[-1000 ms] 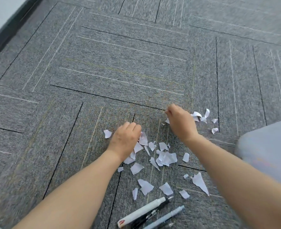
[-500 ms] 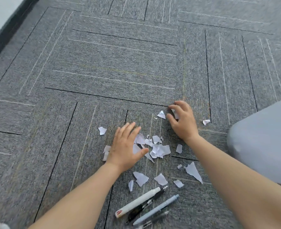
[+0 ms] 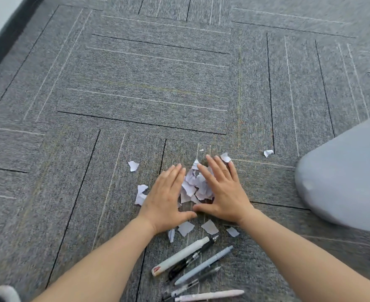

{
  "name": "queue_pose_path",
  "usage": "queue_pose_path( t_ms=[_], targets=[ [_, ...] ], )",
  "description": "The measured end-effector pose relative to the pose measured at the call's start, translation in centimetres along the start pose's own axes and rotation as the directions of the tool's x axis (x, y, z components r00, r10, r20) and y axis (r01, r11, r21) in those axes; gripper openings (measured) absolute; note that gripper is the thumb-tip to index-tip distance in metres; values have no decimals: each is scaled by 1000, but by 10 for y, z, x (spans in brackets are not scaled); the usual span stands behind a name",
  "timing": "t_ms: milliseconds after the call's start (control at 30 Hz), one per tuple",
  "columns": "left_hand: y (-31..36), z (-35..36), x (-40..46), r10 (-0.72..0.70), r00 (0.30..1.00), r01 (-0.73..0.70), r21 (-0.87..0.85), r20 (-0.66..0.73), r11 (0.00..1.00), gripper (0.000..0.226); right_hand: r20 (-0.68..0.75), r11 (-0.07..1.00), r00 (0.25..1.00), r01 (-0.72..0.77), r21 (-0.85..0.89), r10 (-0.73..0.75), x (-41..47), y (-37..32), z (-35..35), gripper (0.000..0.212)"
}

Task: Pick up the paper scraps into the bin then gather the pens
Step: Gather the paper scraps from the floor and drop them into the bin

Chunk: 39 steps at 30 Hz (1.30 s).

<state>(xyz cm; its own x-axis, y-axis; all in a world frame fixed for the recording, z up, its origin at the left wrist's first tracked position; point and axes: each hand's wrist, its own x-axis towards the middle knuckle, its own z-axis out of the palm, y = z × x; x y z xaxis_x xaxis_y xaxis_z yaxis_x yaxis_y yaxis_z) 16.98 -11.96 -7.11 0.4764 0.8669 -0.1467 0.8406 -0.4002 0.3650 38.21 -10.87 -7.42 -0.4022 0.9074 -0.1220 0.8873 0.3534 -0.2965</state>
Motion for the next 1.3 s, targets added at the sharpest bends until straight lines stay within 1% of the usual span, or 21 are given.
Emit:
queue_pose_path(
  t_ms=[67,133,200,300,400,467,567,633,667,733,767,800,867,967,1033,1067,1133,1200,1233,1300],
  targets=[
    [2,8,2,-22,999,19,58,42,998,107,44,998,999,14,-68,-12,3,-1,6,103],
    [3,11,9,-15,1000,14,43,19,999,98,26,998,999,46,-38,-45,9,-1,8,92],
    [3,8,17,-1,999,3,34,-37,999,88,-33,997,996,76,-19,-77,16,-3,7,76],
    [1,3,27,4,988,12,99,-152,995,67,-137,986,979,137,-100,-150,30,-8,3,48],
    [0,-1,36,-5,969,28,89,-245,996,38,-159,979,969,175,-103,-189,43,-14,-2,18],
    [-2,-3,43,30,961,-3,99,-274,995,22,-115,988,983,135,-74,-143,46,-18,-7,9],
    [-5,-9,48,89,973,-67,111,-212,992,23,-68,997,995,77,18,-76,39,-22,-11,10],
    [0,-17,47,51,987,-45,39,-154,998,21,-64,992,998,-4,126,12,33,-24,-18,12],
    [4,-21,48,28,988,-30,-12,-150,999,18,-78,982,994,-57,179,72,32,-23,-24,11],
    [19,-35,56,4,980,-31,-137,-198,990,11,-147,956,973,-134,261,176,31,-21,-44,9],
    [30,-46,64,-11,971,-43,-219,-237,975,11,-203,945,956,-149,290,213,31,-20,-60,11],
    [42,-61,74,-23,956,-68,-299,-292,952,15,-273,938,931,-153,310,242,31,-17,-80,14],
    [73,-97,100,-25,910,-157,-398,-415,904,22,-421,934,860,-153,324,287,28,-9,-128,16],
    [139,-153,136,44,829,-337,-436,-557,834,20,-605,932,714,-213,292,353,7,8,-209,18],
    [191,-179,154,121,778,-456,-422,-616,783,19,-686,919,611,-285,274,394,-20,22,-257,19],
    [217,-188,162,160,766,-500,-420,-622,758,20,-703,901,570,-341,270,426,-36,30,-277,20],
    [267,-197,172,239,764,-556,-423,-599,716,22,-690,838,508,-468,281,516,-72,49,-306,21],
    [312,-195,179,313,796,-560,-432,-519,707,22,-661,773,463,-561,297,590,-107,68,-320,20],
    [331,-191,182,339,826,-534,-433,-451,727,20,-633,735,446,-604,308,632,-122,76,-321,20],
    [361,-180,187,374,882,-465,-401,-287,789,21,-547,640,407,-686,346,732,-144,92,-316,25]
  ],
)
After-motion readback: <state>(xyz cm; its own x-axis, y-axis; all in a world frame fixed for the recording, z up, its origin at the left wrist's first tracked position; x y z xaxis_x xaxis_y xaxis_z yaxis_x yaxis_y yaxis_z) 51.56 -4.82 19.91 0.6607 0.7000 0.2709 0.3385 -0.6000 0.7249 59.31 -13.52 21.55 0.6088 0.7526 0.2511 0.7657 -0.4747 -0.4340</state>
